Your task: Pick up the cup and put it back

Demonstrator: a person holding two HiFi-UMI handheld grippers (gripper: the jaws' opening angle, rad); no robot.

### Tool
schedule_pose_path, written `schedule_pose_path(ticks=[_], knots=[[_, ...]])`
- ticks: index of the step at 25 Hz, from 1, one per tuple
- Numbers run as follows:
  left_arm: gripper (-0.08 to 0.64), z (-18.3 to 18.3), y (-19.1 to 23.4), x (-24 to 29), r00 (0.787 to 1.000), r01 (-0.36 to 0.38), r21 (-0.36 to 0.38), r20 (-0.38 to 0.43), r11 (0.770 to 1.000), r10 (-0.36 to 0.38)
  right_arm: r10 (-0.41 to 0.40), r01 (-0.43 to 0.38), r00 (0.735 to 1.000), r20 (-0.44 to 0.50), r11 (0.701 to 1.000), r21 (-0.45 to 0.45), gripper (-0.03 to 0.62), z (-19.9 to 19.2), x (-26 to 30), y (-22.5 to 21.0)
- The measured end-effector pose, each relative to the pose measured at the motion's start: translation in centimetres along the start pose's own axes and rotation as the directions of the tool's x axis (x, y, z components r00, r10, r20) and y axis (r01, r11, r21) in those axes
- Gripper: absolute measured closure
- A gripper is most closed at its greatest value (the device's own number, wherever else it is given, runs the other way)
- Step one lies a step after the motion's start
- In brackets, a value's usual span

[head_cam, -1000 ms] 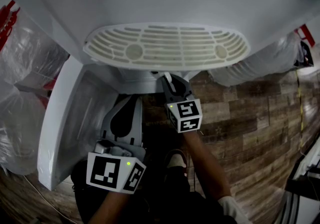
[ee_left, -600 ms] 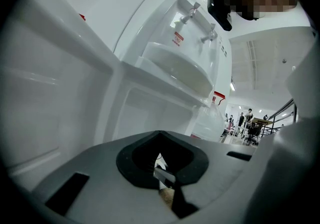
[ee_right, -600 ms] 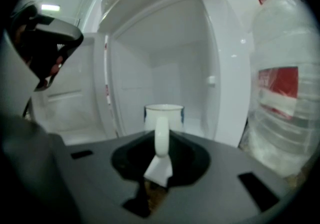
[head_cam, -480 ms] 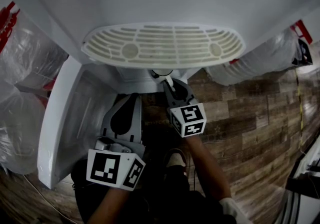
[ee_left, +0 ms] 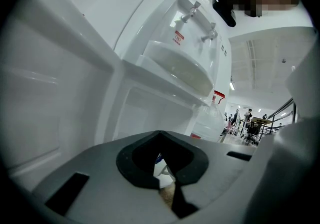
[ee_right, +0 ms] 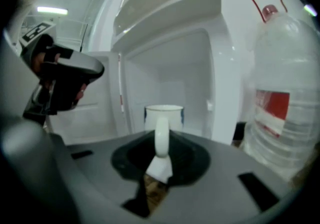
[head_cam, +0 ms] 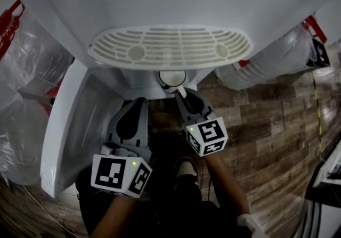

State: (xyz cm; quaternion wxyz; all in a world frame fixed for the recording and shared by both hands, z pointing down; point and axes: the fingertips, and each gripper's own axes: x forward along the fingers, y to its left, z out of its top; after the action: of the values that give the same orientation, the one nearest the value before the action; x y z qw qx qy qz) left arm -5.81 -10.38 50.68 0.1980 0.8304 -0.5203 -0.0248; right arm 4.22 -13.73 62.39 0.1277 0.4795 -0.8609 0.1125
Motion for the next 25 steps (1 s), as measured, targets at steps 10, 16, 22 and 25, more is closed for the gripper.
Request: schedule_pose_path(ticks=[10,16,22,25], knots=[[0.554,0.2,0.3,-0.3,1.000,0.009,0.019,-0.001,1.000,-0.009,0.074,-0.075,0.997,0.034,0.997,0.022,0.520,2.7,-3.9,2.4],[0.554,0.7,-0.7,-0.3,0.999,0.033,0.063,0.010,0.997,-0.033,0.081,-0.082,0.996,0.044,0.997,0.016,0.522,4.5,-5.8,3.6],[0.554,1.6,-1.7,-0.3,0.998,0.052,0.115,0.022,0.992,-0.055,0.097,-0.097,0.993,0.069,0.995,0.000,0.520,6.9,-8.0,4.3],[0.554,1.7,-1.9,-0.2,0.998,0.060,0.118,0.022,0.991,-0.063,0.108,-0.107,0.991,0.085,0.994,-0.018,0.520,8.0,-8.9,4.7]])
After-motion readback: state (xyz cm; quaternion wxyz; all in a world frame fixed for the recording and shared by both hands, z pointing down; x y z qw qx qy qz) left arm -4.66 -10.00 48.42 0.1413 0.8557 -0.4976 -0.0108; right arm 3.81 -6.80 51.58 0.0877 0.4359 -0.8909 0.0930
